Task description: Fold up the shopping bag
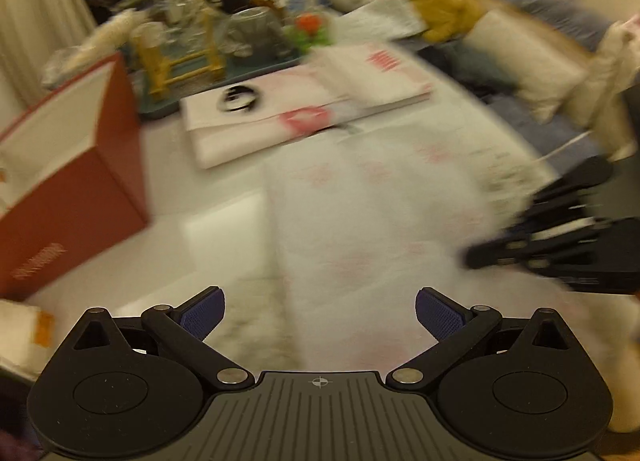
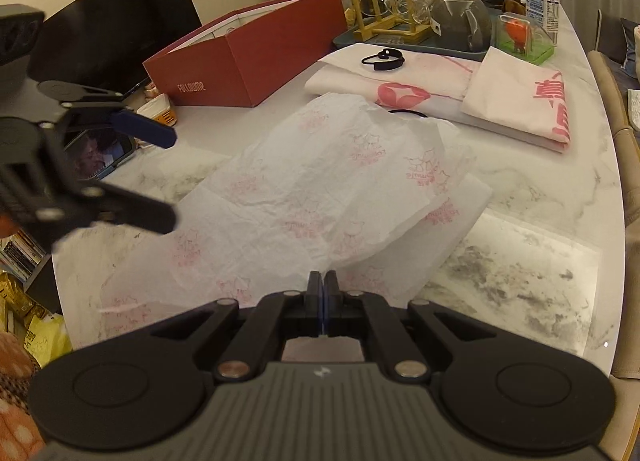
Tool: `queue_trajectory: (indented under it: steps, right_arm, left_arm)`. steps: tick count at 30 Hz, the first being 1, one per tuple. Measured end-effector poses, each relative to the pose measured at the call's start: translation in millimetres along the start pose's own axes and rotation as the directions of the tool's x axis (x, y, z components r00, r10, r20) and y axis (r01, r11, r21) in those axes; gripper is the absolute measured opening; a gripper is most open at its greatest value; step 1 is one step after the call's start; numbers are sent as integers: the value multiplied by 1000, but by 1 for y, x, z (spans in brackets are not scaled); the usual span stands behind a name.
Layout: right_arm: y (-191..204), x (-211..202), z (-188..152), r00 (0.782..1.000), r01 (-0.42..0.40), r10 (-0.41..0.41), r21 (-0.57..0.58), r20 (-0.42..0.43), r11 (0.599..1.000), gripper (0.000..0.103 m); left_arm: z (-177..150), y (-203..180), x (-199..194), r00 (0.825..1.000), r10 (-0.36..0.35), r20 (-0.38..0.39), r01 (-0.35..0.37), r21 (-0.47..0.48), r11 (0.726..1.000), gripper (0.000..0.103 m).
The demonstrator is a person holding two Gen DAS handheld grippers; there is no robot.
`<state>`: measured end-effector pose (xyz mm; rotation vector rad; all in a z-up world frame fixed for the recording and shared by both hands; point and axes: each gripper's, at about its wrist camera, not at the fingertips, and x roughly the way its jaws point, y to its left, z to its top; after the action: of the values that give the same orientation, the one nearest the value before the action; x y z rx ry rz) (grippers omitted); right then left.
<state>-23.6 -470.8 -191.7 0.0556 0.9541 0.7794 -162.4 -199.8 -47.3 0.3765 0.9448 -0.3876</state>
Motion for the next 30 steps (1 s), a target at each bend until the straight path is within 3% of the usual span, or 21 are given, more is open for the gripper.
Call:
queue_trajectory:
  steps: [2, 7, 8, 9, 11, 14, 17, 22, 26, 30]
  right_arm:
    - [1, 0, 0, 1000, 4, -4, -4, 1, 1000, 0]
    - [3, -1, 0, 1000, 11, -11, 1, -3, 1000, 2]
    - [2, -2, 1, 1000, 11, -11, 6, -6, 1000, 10]
    - [2, -5, 1, 1000, 20, -20, 18, -5, 1000, 27]
    - [-1, -18, 0, 998, 49, -50, 45, 32, 998, 45]
    - [-5, -49, -2, 983, 100, -118, 130, 141, 986, 37]
    - [6, -64, 4, 975, 81, -102, 112, 196, 990, 26]
    - [38, -21, 15, 991, 135, -134, -78, 16, 988, 26]
    - [63, -1, -3, 987, 105, -121, -151, -103, 983, 26]
    - [95, -6, -25, 987, 76, -108, -238, -122, 968, 26]
  left_arm:
    - [1, -3, 14, 998, 64, -22, -63, 28, 998, 103]
    - [-6, -9, 30, 991, 115, -73, -111, 59, 992, 103]
    - [-5, -7, 30, 991, 109, -78, -106, 46, 993, 103]
    - [-5, -6, 30, 991, 103, -82, -100, 39, 994, 103]
    - [-5, -5, 31, 992, 100, -81, -98, 32, 995, 103]
    - [-6, -6, 30, 992, 101, -73, -100, 25, 995, 103]
    - [-7, -7, 30, 993, 98, -68, -97, 20, 995, 103]
    - [-4, -6, 33, 994, 88, -69, -86, 30, 996, 103]
    - [-5, -1, 33, 995, 71, -74, -72, -18, 997, 103]
    - [-8, 6, 36, 996, 44, -80, -50, -78, 996, 103]
